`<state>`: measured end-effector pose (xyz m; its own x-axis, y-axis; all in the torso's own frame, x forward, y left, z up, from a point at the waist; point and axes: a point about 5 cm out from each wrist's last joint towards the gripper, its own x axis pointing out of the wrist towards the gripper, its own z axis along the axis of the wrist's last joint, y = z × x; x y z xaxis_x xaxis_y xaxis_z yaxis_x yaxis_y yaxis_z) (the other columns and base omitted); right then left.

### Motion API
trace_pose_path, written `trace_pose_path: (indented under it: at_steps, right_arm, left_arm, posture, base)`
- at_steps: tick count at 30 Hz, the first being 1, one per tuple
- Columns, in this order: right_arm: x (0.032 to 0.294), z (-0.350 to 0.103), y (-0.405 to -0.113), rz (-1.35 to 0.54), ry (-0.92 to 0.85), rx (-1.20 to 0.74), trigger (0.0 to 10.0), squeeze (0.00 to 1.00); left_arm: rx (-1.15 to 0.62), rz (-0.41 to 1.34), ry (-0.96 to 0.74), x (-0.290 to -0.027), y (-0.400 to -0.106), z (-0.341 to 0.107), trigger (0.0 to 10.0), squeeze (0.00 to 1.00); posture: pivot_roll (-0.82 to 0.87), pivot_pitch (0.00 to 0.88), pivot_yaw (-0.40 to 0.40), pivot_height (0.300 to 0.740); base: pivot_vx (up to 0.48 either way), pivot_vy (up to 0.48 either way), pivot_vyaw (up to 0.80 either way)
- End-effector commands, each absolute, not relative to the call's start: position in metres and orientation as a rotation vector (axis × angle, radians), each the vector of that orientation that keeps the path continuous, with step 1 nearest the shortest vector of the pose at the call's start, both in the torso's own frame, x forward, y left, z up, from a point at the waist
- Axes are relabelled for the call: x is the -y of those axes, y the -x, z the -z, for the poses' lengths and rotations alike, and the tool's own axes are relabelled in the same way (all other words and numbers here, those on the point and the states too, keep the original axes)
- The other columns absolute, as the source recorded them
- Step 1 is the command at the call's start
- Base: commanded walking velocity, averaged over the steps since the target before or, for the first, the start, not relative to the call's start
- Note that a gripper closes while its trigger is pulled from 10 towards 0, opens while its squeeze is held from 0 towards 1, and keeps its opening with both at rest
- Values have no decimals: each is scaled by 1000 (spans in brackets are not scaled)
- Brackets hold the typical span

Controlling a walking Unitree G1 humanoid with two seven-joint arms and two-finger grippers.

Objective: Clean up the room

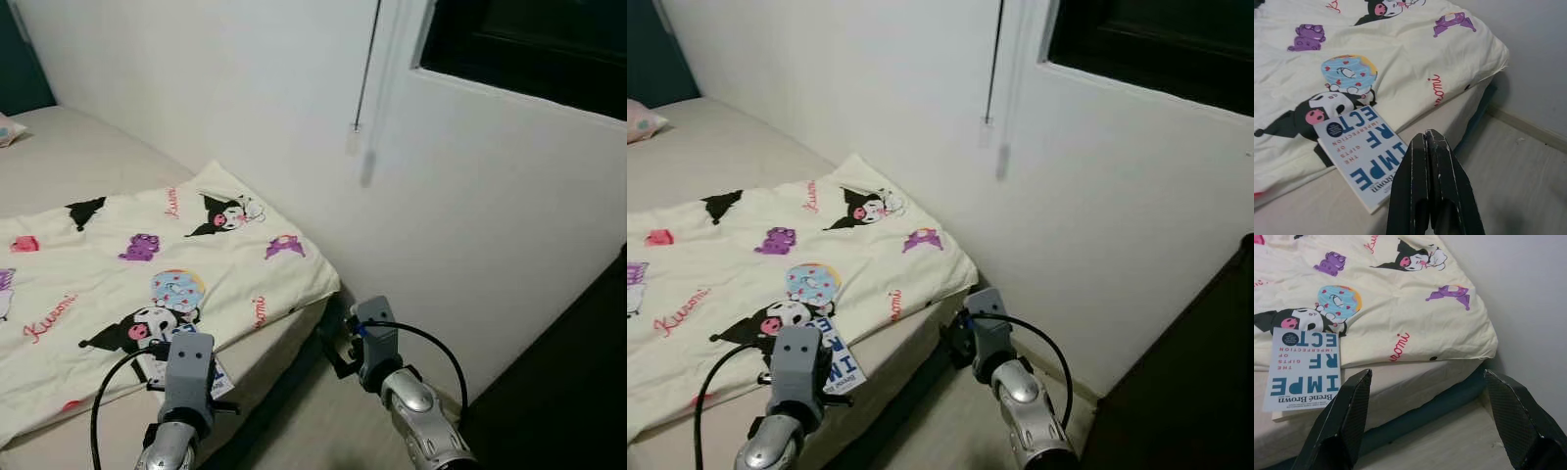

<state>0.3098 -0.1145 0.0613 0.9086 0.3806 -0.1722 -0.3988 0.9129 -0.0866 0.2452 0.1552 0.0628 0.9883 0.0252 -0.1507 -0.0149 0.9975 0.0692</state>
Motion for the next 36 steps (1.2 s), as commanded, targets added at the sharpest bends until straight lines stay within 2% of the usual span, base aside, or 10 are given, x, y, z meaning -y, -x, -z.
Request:
trace_pose_path:
  at_steps: [1, 36]
  right_arm:
    - [116, -59, -308, -409, 145, -158, 10000, 0]
    - [112, -69, -318, -424, 171, -114, 10000, 0]
  left_arm:
    - [-162, -9, -86, -154, -243, -60, 10000, 0]
    - [-131, -41, -90, -158, -250, -66, 10000, 0]
  posture:
    - [-36, 117, -51, 740]
    - [-30, 115, -46, 740]
  base:
    - [0, 0, 0]
    - [0, 0, 800]
